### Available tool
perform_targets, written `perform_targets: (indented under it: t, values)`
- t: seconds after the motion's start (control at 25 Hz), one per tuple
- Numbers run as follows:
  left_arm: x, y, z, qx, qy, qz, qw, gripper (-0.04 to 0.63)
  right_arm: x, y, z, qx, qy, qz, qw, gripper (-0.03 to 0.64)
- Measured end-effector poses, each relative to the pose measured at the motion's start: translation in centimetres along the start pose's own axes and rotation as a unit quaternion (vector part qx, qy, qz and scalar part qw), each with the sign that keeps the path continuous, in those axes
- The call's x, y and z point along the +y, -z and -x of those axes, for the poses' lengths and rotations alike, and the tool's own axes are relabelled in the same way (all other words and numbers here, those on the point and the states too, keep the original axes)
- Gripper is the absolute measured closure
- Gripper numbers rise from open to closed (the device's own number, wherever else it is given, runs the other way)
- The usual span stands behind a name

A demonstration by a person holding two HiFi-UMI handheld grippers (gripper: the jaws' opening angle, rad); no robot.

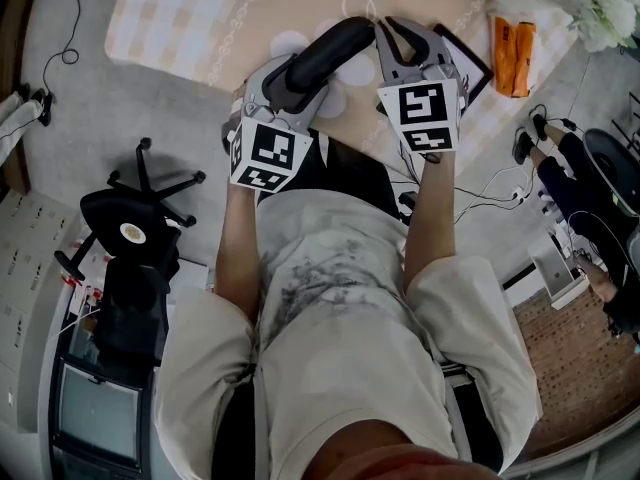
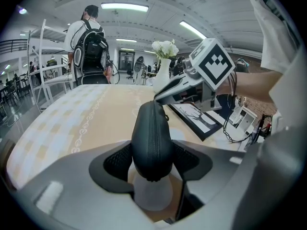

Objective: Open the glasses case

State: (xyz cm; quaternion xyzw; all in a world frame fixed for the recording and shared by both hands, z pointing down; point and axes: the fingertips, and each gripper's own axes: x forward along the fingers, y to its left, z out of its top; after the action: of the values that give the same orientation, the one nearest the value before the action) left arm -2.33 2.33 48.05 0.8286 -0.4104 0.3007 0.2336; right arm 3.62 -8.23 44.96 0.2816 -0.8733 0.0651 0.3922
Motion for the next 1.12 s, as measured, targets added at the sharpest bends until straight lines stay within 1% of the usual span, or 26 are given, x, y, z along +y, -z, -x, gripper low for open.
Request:
perform_targets:
  t: [0.12,0.4,0.56,0.68,0.76,0.84,1.0,1.12]
  values:
    - [-0.1,0.5,0.1,0.004,0.0,0.003,1.0,0.33,0.1,0.8,-0.2,0.006,-0.01,-0.008,1.0,0.571]
    - [0.0,0.5,0.0,0.003,0.002,0.005,1.0,0.328,-0.1,0.8,-0.4,0.004,-0.002,-0.011,1.0,0.571]
    - [0.0,0.5,0.0,0.003,0.003,0.008,1.0,0.325,0.2,-0.4,0.6,-0.02,0.005,-0.015,1.0,0.565]
    - [0.1,0.6,0.0,0.002,0.002,0.009,1.0,0.324,1.2,-1.9,1.4,-0.047,-0.001,-0.012,0.999,0.534]
    - [0.0,0.6,0.0,0.002,0.001,0.009,1.0,0.322,2.0,-2.5,1.5,-0.055,-0.006,-0.007,0.998,0.518]
    - [-0.1,0.6,0.0,0.004,0.001,0.009,0.9999,0.32,2.4,-2.6,1.3,-0.055,-0.01,-0.002,0.998,0.506]
    - [-0.2,0.2,0.4,0.005,0.005,0.003,1.0,0.313,2.4,-2.4,1.1,-0.052,-0.007,0.002,0.999,0.506]
    - [-0.2,-0.7,1.1,-0.005,0.009,-0.004,0.9999,0.313,2.3,-2.3,1.1,-0.048,-0.011,0.005,0.999,0.508]
